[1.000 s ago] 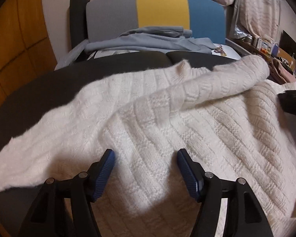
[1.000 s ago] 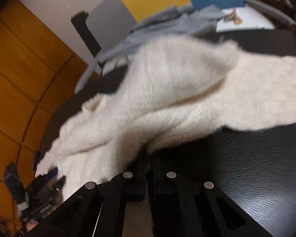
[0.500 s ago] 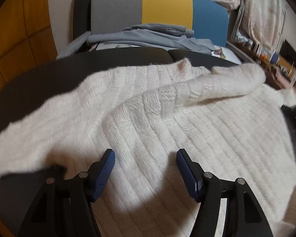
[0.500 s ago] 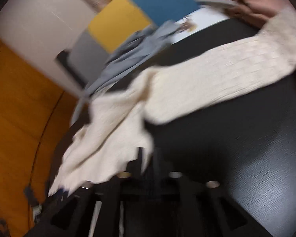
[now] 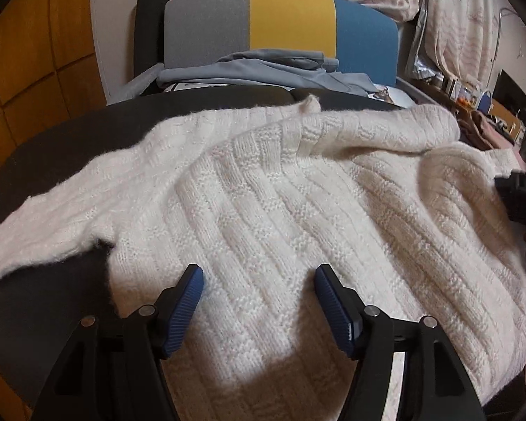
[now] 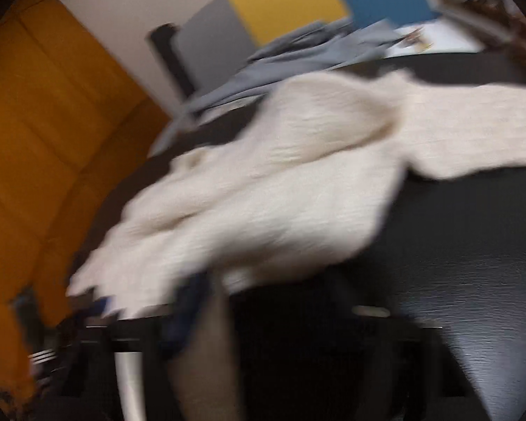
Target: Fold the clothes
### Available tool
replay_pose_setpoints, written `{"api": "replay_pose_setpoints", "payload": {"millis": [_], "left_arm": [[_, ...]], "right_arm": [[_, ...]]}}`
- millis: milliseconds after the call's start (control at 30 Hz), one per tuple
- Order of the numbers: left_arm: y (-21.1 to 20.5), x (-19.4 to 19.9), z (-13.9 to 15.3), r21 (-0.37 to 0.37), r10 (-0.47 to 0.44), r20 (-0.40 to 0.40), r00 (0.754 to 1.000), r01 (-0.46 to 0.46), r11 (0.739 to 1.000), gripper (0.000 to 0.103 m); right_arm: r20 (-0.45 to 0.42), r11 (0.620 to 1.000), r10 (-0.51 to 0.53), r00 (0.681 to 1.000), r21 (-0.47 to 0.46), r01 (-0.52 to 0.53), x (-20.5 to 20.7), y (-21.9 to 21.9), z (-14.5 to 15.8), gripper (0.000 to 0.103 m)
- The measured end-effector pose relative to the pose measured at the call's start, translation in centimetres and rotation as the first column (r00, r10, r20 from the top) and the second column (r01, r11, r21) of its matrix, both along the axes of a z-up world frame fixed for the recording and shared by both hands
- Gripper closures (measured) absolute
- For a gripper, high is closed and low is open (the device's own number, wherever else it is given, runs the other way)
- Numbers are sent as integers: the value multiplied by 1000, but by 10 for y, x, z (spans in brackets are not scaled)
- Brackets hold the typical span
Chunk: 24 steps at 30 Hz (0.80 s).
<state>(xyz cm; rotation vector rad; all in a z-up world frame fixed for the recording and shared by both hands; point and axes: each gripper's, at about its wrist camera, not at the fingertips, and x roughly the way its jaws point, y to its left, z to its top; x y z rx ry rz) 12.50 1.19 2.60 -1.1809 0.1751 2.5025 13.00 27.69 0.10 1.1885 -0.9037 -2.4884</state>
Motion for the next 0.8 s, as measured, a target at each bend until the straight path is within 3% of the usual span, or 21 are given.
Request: {"api": "replay_pose_setpoints", "payload": {"millis": [33,167,267,333,400,467,567,600,700,767,800], "left_arm": [[-1,-1,0,3,-6,-3,1000,6,1000,35],[-2,-2,0,9,-10,-8,1000,10,1000,35],[-1,-2,0,4,-7,-8,1000,7,1000,35],[-1,-2,0,2,-4,-11,1000,4,1000,33],[-1,-3,-1,2,-1,-12,1000,1,1000,33],[0,-3,0,0,1,-8,1000,-1,1000,33],[0,-6,2,2,10,23,1000,-10,1000,33],[0,-8,4,10,17,41,999,-17,1000,33],[-3,-11,3,48,33,59,998,-36,998,34],[-2,-12,2,61,34,55,998,-38,997,33],[-1,-11,1,56,32,48,998,-35,998,33]], "right_arm": [[12,999,4,1000,-49,-4,0,0,0,102],[-46,993,-34,998,-111,29,15,7,24,102],[-114,999,-47,992,13,49,35,18,57,102],[-101,986,-69,992,143,83,41,23,68,101],[-33,965,-61,998,253,67,41,28,57,94],[-1,951,-5,1000,309,5,42,20,43,61],[12,925,103,995,367,-101,42,-5,23,59],[16,923,129,992,364,-126,41,-12,17,59],[15,966,135,991,218,-136,30,-19,12,55],[14,983,140,990,118,-141,22,-24,8,34],[13,987,142,990,67,-143,18,-26,6,29]]}}
